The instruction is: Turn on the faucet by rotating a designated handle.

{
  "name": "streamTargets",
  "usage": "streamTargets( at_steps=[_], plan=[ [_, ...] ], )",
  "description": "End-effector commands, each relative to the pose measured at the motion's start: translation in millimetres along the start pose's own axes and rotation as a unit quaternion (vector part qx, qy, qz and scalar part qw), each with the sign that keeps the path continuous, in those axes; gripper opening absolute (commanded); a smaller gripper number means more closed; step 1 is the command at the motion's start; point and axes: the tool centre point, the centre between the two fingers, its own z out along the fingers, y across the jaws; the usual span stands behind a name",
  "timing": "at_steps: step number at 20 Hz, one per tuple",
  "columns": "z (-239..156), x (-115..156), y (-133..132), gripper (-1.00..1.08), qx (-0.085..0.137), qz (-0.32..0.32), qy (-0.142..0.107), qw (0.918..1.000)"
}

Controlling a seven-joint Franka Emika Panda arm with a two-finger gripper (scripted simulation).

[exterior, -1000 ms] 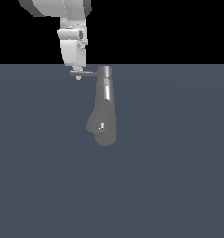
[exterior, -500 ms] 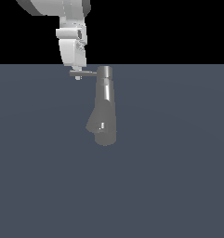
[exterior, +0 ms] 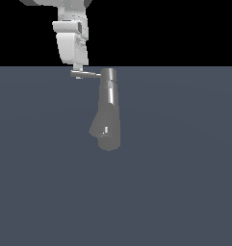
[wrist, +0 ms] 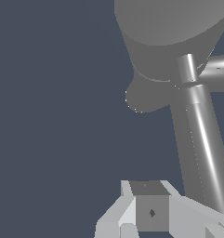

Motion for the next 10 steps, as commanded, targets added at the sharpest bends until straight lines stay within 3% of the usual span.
streamTargets(
  at_steps=[1, 10],
  plan=[
    [-1, -1, 9, -1.0, -0.003, -0.001, 0.0, 1.0],
    [-12, -1, 35, -1.0, -0.003, -0.001, 0.0, 1.0]
  ],
)
